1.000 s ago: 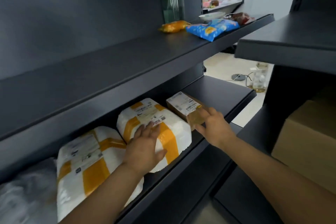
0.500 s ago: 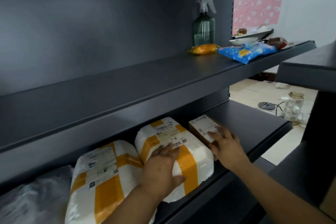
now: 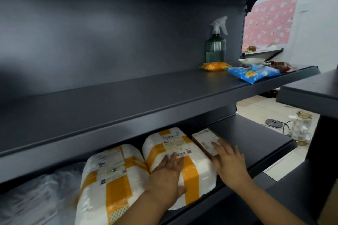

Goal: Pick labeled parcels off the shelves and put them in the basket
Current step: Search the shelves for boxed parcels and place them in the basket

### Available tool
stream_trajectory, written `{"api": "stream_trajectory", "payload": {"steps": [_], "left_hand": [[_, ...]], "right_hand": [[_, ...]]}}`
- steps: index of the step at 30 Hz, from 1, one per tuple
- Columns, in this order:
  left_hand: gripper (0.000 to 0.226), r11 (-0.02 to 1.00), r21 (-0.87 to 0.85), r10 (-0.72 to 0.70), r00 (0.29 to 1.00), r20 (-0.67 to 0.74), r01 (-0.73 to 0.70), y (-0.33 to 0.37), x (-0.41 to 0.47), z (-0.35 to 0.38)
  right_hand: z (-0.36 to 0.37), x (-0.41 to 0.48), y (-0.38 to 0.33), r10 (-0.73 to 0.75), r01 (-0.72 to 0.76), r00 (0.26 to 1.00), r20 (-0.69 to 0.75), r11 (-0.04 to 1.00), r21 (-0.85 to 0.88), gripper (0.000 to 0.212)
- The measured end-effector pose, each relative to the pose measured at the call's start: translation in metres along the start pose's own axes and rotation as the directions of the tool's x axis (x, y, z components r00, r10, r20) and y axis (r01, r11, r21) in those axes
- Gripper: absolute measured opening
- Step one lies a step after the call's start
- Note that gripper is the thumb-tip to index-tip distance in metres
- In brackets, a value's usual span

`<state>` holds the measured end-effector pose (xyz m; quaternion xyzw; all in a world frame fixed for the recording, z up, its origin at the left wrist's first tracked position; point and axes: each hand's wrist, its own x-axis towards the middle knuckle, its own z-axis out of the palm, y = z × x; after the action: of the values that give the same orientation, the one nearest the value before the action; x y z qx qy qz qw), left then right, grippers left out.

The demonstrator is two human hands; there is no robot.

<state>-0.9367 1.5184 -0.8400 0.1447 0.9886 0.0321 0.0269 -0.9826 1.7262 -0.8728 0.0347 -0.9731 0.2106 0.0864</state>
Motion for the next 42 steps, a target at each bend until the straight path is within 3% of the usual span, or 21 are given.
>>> {"api": "stream_trajectory", "payload": {"steps": [2, 6, 9, 11, 13, 15, 18, 22, 25, 28, 31, 33, 36, 42], "left_hand": [[0.082, 0.999, -0.031, -0.012, 0.998, -0.055, 0.011, -0.003, -0.011, -0.003], [0.06, 0.996, -0.047, -0.084, 0.939, -0.332, 0.073, -0.03, -0.048, -0.014], [0.058, 0.992, -0.042, -0.128, 0.913, -0.388, 0.121, -0.06, -0.085, -0.019], [0.044, 0.975, -0.033, -0.212, 0.889, -0.406, 0.218, -0.085, -0.109, -0.015], [0.037, 0.953, 0.014, -0.271, 0.87, -0.412, 0.304, -0.105, -0.133, -0.012], [0.032, 0.937, 0.028, -0.301, 0.847, -0.439, 0.348, -0.128, -0.153, -0.003], [0.028, 0.873, 0.112, -0.393, 0.821, -0.414, 0.474, -0.157, -0.178, 0.008], [0.041, 0.819, 0.106, -0.515, 0.805, -0.294, 0.563, -0.181, -0.209, 0.019], [0.061, 0.758, 0.07, -0.613, 0.746, -0.259, 0.648, -0.193, -0.23, 0.021], [0.076, 0.646, 0.056, -0.744, 0.644, -0.179, 0.762, -0.204, -0.25, 0.018], [0.087, 0.648, -0.005, -0.755, 0.643, 0.127, 0.762, -0.215, -0.266, 0.022], [0.083, 0.689, 0.003, -0.714, 0.677, 0.179, 0.725, -0.217, -0.268, 0.025], [0.068, 0.736, 0.037, -0.67, 0.721, 0.178, 0.676, -0.22, -0.267, 0.027], [0.05, 0.834, 0.018, -0.551, 0.834, 0.014, 0.551, -0.223, -0.285, 0.024]], "right_hand": [[-0.003, -0.014, -0.022, -0.125, 0.127, 0.991, -0.04, 0.99, 0.058, 0.057], [0.002, -0.041, -0.088, -0.39, 0.393, 0.92, -0.049, 0.909, 0.136, 0.056], [0.015, -0.06, -0.141, -0.566, 0.548, 0.823, 0.051, 0.814, 0.191, 0.064], [0.025, -0.072, -0.175, -0.67, 0.641, 0.735, 0.11, 0.738, 0.213, 0.06], [0.039, -0.08, -0.203, -0.735, 0.708, 0.663, 0.143, 0.678, 0.198, 0.062], [0.054, -0.086, -0.223, -0.742, 0.721, 0.636, 0.211, 0.669, 0.178, 0.063], [0.066, -0.088, -0.238, -0.703, 0.73, 0.64, 0.31, 0.682, 0.039, 0.061], [0.079, -0.082, -0.238, -0.641, 0.682, 0.718, 0.273, 0.727, -0.086, 0.057], [0.077, -0.083, -0.238, -0.634, 0.675, 0.731, 0.252, 0.726, -0.13, 0.057], [0.077, -0.085, -0.244, -0.591, 0.63, 0.768, 0.247, 0.766, -0.126, 0.047], [0.07, -0.092, -0.26, -0.594, 0.604, 0.788, 0.162, 0.797, -0.016, 0.036], [0.067, -0.099, -0.274, -0.62, 0.619, 0.765, 0.174, 0.782, 0.069, 0.036], [0.077, -0.108, -0.294, -0.759, 0.735, 0.638, 0.131, 0.651, 0.191, 0.041], [0.105, -0.129, -0.33, -0.814, 0.817, 0.457, 0.359, 0.543, 0.193, 0.06]]}}
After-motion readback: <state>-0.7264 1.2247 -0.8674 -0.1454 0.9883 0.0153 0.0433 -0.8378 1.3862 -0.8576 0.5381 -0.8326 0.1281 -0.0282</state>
